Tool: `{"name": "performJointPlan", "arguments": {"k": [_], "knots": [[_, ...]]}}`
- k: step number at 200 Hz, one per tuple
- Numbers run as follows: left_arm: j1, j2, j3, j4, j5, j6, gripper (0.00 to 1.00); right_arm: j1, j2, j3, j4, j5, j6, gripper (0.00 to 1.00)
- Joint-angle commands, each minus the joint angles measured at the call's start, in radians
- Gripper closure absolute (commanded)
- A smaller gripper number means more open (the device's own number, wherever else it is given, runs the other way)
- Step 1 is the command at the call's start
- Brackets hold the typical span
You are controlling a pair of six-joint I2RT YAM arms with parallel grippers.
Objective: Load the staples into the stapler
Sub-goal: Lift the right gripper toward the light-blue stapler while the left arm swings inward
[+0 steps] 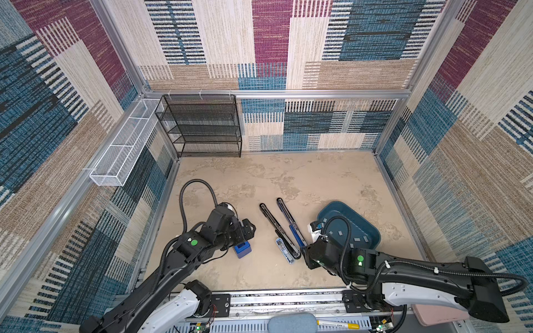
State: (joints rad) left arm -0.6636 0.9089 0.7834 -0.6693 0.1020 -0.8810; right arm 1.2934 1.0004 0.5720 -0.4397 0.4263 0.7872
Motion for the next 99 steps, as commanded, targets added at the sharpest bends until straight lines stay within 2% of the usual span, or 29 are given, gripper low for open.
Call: {"name": "performJointPlan", "arguments": {"k": [1,17,36,55,70,99], "knots": [[-0.09,0.045,0.031,-0.028,-0.05,0.071,0.07,0.076,0.061,0.005,0.102,0.031,-0.011,0.59],[-0.156,0.078,0.043,-0.016,-0.114,0.062,0.11,0.137,0.151,0.01,0.111,0.063,0.024,0.62],[-0.169,0.104,0.013,0.057,-0.112,0.071,0.1,0.191,0.251,0.009,0.129,0.083,0.067,0.62],[-0.167,0.1,-0.101,0.274,0.016,0.08,0.1,0.195,0.324,-0.004,0.128,0.089,0.126,0.63],[-0.167,0.092,-0.148,0.365,0.05,0.067,0.1,0.195,0.335,-0.026,0.131,0.099,0.167,0.63],[-0.168,0.081,-0.175,0.355,0.009,0.059,0.1,0.195,0.306,-0.09,0.215,0.09,0.159,0.62]]}}
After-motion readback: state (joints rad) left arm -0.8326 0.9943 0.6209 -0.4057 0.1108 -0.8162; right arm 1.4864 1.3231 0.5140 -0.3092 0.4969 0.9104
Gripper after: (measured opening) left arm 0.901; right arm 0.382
